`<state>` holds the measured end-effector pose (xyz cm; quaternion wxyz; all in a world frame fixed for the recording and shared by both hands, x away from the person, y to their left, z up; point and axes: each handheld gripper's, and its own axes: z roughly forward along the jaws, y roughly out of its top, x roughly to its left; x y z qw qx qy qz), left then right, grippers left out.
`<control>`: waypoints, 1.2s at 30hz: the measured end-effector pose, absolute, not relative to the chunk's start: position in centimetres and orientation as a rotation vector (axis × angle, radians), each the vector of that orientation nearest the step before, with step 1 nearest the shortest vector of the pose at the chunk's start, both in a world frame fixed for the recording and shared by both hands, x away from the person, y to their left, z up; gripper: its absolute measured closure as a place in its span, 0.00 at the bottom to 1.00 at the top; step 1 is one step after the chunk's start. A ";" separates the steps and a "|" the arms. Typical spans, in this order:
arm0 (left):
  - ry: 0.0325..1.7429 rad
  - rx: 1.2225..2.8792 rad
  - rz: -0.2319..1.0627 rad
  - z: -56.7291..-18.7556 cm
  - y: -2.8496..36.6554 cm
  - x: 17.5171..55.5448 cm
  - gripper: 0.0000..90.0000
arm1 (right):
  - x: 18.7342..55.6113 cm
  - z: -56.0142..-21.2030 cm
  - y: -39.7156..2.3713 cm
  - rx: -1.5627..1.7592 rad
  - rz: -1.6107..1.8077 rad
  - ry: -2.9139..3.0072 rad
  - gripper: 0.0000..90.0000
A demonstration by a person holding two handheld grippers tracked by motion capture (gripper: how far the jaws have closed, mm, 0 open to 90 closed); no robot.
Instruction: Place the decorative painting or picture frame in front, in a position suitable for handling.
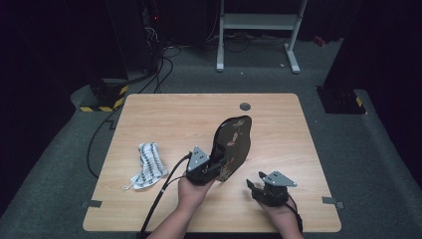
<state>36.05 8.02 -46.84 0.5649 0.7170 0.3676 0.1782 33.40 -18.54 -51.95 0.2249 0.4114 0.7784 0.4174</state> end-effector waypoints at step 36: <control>0.884 1.755 0.410 -50.1 11.1 32.8 0.57 | 33.3 -52.3 -17.9 1.137 1.139 2.165 0.47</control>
